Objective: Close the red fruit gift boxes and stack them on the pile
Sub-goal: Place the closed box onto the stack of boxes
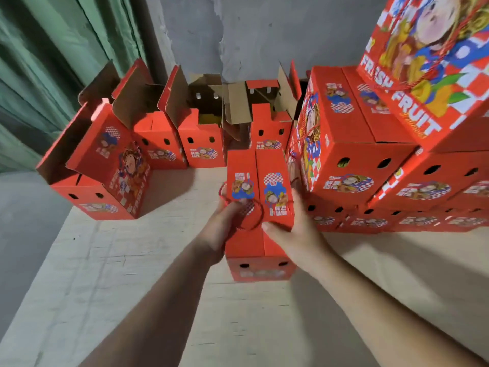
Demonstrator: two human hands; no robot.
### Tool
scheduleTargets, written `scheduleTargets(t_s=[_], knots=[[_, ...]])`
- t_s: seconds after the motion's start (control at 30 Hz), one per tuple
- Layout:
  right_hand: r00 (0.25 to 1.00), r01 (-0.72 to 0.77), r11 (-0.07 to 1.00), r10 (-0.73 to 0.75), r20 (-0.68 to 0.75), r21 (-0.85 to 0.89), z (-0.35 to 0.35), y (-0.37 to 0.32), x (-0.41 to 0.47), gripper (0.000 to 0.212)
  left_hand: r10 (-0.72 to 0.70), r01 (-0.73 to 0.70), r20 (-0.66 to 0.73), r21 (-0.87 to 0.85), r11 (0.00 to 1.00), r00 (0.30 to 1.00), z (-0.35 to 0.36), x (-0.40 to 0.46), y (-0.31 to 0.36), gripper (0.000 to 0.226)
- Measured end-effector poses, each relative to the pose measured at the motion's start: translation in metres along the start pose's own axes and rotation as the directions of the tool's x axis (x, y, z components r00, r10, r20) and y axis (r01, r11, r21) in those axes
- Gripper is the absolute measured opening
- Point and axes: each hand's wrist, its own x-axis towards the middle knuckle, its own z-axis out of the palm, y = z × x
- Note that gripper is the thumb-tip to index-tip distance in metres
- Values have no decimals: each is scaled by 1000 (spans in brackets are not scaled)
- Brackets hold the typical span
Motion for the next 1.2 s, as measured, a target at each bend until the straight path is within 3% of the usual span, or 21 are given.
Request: scheduleTargets(t_s=[0.07,0.13,0.23,0.3,0.37,0.5,0.67,0.9,0.97,1.07,1.2], knots=[[991,59,992,-71,-114,-109,2,-8,28,79,85,-68,-70,214,974,994,1,43,14,36],[992,66,960,-93,-88,-272,11,-4,38,76,89,-22,-182,338,941,979,9,67,13,24],[990,117,719,-35,133,-685,29,25,24,79,116,-70,-107,365,928,987,16,67,-18,30],[985,163,582,-47,166,-796,35,42,16,84,161,-129,-81,307,943,984,21,63,-35,38],[982,190,530,-116,151,-827,35,48,18,82,205,-174,-89,274,946,975,23,70,-38,38],[974,219,509,-157,160,-832,27,44,40,78,209,-195,-27,253,947,978,21,95,-23,35],[987,153,590,-129,95,-793,31,38,66,78,185,-184,27,316,931,982,17,120,-8,39],[995,80,631,-7,97,-771,47,46,29,96,194,-106,-190,398,911,962,19,30,-42,33],[986,91,725,29,162,-683,65,50,1,91,119,-43,-236,305,951,964,22,-15,-56,31],[965,75,940,16,260,-334,105,38,-41,63,79,-6,-384,186,982,920,17,-71,-69,34],[884,252,956,-165,437,-148,146,7,-69,57,134,-28,-546,199,980,827,-19,-124,-53,34]])
